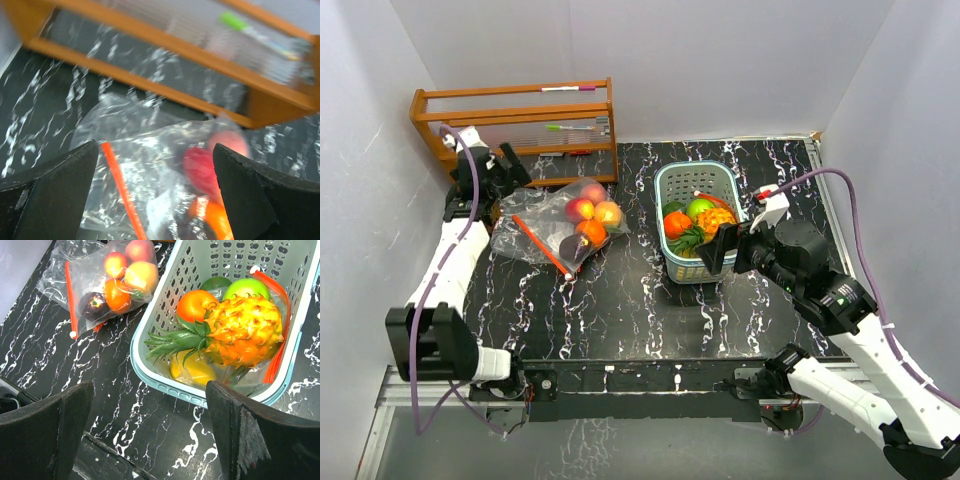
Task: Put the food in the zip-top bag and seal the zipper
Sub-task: Place the zipper food storage bag at the center of the board, then pick up the zipper food storage bag at the center of the board.
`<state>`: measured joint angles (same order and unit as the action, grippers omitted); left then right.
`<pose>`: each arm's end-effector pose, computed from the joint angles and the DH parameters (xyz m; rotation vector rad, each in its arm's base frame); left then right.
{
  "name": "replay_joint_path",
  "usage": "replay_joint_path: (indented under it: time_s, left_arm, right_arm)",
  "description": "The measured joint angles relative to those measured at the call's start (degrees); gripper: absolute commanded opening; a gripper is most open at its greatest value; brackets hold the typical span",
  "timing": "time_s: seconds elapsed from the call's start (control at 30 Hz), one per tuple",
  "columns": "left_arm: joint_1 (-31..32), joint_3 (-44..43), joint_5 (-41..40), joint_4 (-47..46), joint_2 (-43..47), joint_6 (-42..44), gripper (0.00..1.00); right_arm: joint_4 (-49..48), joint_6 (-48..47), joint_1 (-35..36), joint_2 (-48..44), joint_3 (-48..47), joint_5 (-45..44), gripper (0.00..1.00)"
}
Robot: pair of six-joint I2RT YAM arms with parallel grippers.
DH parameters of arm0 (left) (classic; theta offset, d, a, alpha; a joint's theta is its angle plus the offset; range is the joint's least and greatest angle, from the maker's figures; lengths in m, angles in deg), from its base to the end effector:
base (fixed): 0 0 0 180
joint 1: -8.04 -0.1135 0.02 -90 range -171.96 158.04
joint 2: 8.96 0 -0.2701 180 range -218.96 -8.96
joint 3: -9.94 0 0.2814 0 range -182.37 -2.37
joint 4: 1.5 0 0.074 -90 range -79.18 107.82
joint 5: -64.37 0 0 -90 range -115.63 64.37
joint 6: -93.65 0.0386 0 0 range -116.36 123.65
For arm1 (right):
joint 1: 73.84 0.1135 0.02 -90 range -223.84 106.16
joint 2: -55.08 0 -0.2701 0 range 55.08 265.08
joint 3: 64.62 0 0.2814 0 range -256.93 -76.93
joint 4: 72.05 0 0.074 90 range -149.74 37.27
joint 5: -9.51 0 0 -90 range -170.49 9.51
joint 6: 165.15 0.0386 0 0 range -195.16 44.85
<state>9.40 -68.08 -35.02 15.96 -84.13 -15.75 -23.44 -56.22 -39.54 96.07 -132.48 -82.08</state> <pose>0.3404 -0.0018 0.3603 -0.3994 1.7793 -0.1064 0.1425 0.0959 0.3761 -0.2483 1.9804 0.5813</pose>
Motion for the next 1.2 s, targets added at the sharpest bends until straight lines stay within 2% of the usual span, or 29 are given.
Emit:
replay_joint_path:
  time_s: [0.17,0.27,0.8,0.87,0.93,0.97,1.03,1.07,1.13,1.17,1.2]
  left_arm:
    - [-7.5,3.6,-3.6,2.2,-7.6,-7.5,0.97]
    - [-10.3,8.7,-5.5,1.7,-7.7,-8.7,0.97]
    - [-10.1,13.6,-0.1,-12.0,-12.7,-1.2,0.97]
    - [-10.1,13.7,0.8,-12.7,-13.8,-0.1,0.91]
    - [-10.1,13.7,1.6,-13.2,-15.0,1.1,0.80]
    - [-10.1,13.7,1.9,-13.3,-15.4,1.4,0.71]
    - [-10.1,13.7,2.4,-13.3,-16.5,2.2,0.47]
    - [-10.1,13.6,2.5,-13.0,-17.3,2.5,0.42]
    - [-10.1,12.9,2.2,-11.9,-19.2,2.8,0.44]
    - [-10.1,12.5,2.1,-11.3,-20.3,2.9,0.38]
    - [-10.1,12.3,2.1,-10.8,-21.2,2.9,0.25]
  right_arm:
    - [0.3,0.6,0.0,-0.2,0.2,0.0,0.98]
    - [0.6,0.7,0.0,-0.6,0.2,0.0,0.98]
    - [1.0,0.7,-0.2,-1.1,0.3,0.0,0.99]
    - [1.1,0.7,-0.2,-1.3,0.3,0.0,0.98]
    - [1.1,0.8,-0.2,-1.6,0.4,0.0,0.98]
    - [1.1,0.8,-0.2,-1.9,0.7,0.0,0.99]
    - [1.3,0.9,-0.2,-2.4,1.1,0.0,0.98]
    - [1.4,1.0,-0.2,-2.7,1.3,0.0,0.99]
    - [1.5,1.1,-0.2,-3.5,1.5,0.0,0.99]
    - [1.5,1.2,-0.2,-3.8,1.6,0.0,0.99]
    - [1.5,1.2,-0.2,-4.0,1.7,0.0,0.99]
